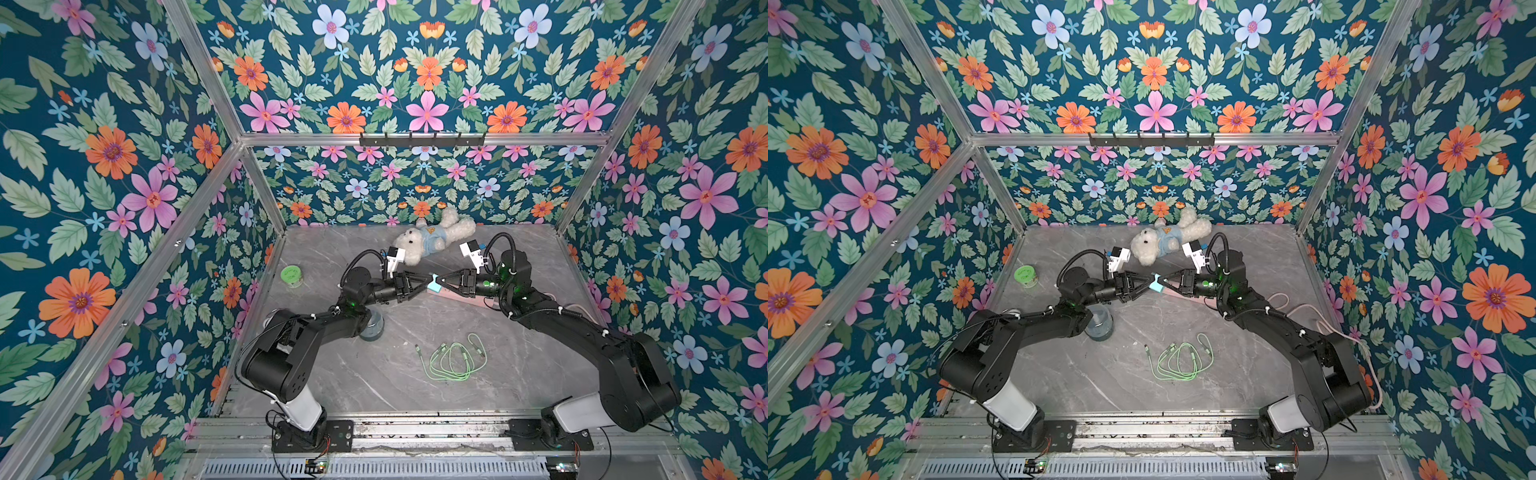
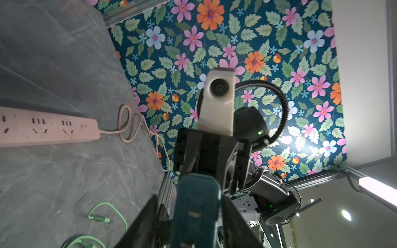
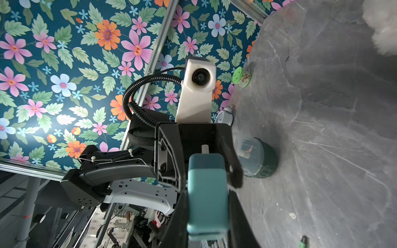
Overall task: Charge the cordless meat grinders
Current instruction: Pick up the plug from the center of the board.
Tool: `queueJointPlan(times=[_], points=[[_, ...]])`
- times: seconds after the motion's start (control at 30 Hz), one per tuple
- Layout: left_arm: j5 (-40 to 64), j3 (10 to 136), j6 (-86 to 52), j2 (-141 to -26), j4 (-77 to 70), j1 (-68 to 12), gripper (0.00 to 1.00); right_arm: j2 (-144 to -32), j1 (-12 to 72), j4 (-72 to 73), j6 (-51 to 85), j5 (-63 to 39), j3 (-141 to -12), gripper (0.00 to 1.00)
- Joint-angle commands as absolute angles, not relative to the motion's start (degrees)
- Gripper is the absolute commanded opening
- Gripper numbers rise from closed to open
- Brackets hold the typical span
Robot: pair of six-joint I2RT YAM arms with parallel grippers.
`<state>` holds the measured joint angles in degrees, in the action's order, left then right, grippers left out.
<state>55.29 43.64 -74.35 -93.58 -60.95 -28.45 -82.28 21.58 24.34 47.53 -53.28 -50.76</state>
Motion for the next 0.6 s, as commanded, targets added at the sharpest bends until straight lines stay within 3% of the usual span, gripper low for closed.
queueJointPlan(times=[0.0, 0.07, 0.17, 0.57], points=[[52.52, 46.73, -57.78, -90.16, -37.54, -28.04, 0.71, -80.63, 21.53, 5.59, 40.08, -43.84, -53.9, 0.05], [47.99, 50.75, -46.39, -88.02, -21.56, -28.13, 0.78, -80.38, 21.53, -2.06, 38.61, -38.8, -55.63, 0.03], [42.68, 54.17, -37.65, -86.71, -9.9, -28.13, 0.8, -81.82, 21.69, -11.29, 34.33, -34.28, -59.12, 0.03], [33.77, 57.91, -27.15, -87.44, 0.99, -28.17, 0.8, -91.34, 21.53, -47.14, 3.15, -19.43, -78.94, 0.03]])
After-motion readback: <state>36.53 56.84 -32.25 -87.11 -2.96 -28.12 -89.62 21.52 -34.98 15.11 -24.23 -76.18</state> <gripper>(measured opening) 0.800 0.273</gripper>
